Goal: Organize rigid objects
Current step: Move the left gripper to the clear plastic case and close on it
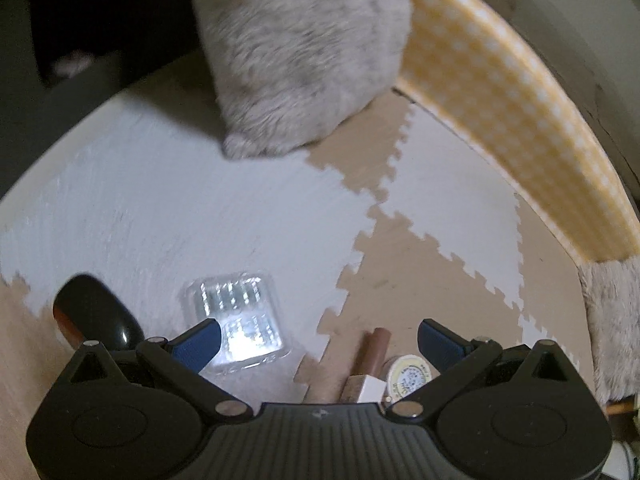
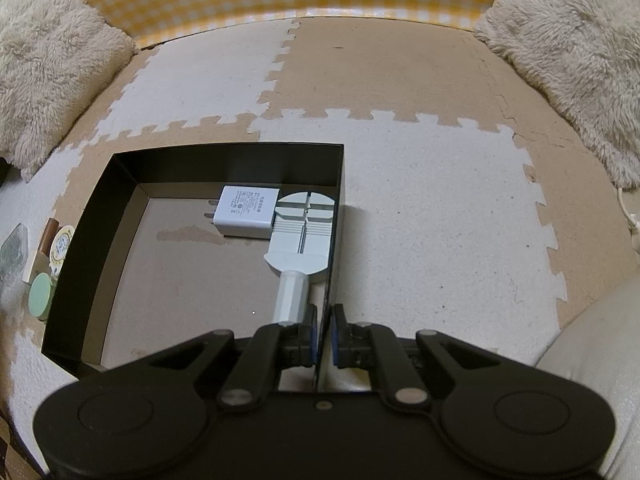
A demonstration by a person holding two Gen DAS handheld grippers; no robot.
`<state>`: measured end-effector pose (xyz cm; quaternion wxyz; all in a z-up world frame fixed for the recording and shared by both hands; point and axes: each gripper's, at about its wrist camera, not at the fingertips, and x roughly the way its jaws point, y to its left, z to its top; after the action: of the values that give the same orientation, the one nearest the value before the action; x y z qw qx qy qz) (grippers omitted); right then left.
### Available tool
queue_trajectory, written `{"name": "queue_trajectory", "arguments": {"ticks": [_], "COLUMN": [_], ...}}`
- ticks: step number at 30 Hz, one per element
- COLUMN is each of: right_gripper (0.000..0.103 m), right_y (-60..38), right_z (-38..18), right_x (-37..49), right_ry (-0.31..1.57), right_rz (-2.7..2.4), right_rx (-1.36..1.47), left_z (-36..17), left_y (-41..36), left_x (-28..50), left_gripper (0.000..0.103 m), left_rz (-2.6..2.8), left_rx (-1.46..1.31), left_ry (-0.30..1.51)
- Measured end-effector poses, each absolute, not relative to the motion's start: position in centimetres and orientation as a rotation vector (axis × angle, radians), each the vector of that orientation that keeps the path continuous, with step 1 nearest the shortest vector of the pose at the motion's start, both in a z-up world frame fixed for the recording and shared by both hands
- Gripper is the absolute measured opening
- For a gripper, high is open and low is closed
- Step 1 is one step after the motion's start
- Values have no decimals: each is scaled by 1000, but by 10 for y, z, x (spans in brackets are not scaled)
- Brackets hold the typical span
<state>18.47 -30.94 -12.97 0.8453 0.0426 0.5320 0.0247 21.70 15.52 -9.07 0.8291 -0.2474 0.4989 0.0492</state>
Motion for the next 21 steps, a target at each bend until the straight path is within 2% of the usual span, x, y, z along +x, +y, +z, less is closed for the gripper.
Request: {"name": "queue_trajectory", "arguments": {"ticks": [14,21], "right_gripper": [7,7], "right_y": [-311,-311], "right_z": [-130,-130], "right_x": [185,185], "right_ry": [1122,1122], "right_rz": [53,53], "right_rx": [96,96], "left_z": [-138,-148], "left_y": [154,152], "left_x": [230,236], "left_gripper": [102,92], "left_rz": [250,288], "left_rx": [-493,-457], "left_ry": [1159,1140]}}
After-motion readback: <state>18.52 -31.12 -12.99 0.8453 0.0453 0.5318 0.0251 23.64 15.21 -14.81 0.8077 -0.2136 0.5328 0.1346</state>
